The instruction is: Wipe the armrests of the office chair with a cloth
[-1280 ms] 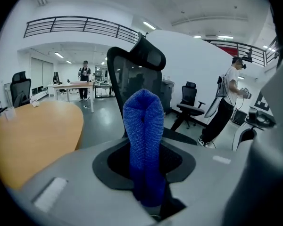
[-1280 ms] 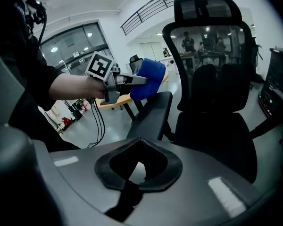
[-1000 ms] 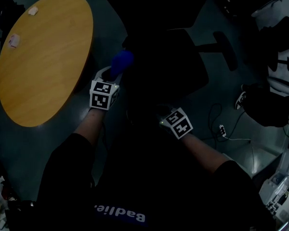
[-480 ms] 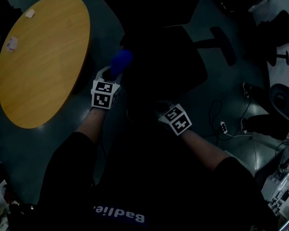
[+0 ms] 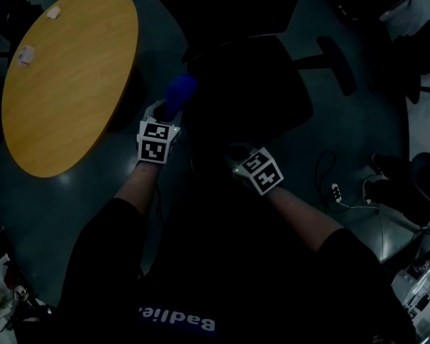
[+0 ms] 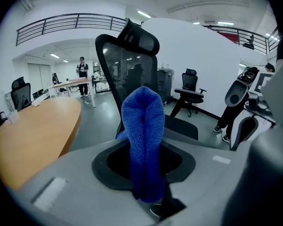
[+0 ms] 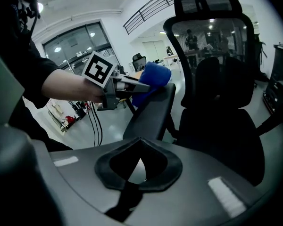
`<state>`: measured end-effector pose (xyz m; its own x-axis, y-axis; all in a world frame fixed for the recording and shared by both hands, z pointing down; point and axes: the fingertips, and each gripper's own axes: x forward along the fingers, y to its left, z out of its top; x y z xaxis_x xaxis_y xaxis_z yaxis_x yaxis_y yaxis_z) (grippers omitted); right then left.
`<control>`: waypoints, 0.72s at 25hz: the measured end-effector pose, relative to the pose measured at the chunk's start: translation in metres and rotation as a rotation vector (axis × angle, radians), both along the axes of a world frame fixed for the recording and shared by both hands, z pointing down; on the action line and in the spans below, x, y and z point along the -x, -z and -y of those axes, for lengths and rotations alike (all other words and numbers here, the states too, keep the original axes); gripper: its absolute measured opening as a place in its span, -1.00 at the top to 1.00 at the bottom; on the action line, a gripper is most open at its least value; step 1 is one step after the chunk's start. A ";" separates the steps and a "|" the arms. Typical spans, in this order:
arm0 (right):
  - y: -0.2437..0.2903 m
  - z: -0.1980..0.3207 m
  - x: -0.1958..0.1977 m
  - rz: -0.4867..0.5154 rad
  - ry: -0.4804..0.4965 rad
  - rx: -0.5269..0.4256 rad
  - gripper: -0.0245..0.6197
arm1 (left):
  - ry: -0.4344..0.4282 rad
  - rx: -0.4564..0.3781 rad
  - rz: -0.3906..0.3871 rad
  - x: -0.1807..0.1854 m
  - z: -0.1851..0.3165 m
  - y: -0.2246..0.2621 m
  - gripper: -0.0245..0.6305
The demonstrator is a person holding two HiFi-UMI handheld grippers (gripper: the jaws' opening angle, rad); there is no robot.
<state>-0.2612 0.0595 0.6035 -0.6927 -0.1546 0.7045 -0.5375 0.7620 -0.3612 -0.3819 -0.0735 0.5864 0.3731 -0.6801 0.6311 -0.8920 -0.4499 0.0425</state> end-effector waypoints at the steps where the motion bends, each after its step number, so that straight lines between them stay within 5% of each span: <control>1: 0.000 -0.001 0.000 0.003 0.006 -0.001 0.91 | 0.005 0.001 0.003 -0.001 -0.004 0.000 0.52; 18: 0.000 -0.006 -0.010 0.020 0.090 -0.018 0.91 | 0.075 0.023 0.033 -0.029 -0.053 0.000 0.52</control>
